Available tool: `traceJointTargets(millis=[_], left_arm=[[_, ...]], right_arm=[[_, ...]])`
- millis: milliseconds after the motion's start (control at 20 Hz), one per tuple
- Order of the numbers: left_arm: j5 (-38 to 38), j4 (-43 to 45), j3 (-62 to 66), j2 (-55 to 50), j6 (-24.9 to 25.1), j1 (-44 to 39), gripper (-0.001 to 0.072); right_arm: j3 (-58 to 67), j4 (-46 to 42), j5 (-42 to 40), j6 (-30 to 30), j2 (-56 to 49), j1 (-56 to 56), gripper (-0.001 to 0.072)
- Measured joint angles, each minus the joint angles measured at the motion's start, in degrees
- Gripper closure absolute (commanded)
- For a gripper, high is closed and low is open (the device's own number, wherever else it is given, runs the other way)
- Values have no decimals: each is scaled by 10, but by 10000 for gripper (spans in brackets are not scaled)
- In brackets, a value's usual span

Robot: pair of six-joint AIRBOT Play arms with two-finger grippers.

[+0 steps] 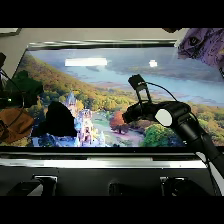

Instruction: Fold the clothes and pants, and hang the long-sleeved shirts on hangers.

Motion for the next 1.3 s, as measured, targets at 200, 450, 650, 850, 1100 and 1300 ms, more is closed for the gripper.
traceJointTargets(millis=[200, 450, 650, 850, 1100, 1300], left_arm=[[0, 0, 0, 0, 0, 0, 686], [0, 0, 0, 0, 0, 0, 686], [0, 0, 0, 0, 0, 0, 686], [0, 0, 0, 0, 0, 0, 658], [-3, 4, -1, -8, -33, 0, 9], [-9, 33, -34, -38, -66, 0, 9]], right_arm=[[0, 0, 0, 0, 0, 0, 684], [0, 0, 0, 0, 0, 0, 684], [0, 0, 0, 0, 0, 0, 684], [0, 0, 0, 0, 0, 0, 684], [0, 0, 0, 0, 0, 0, 684], [0, 0, 0, 0, 0, 0, 684]])
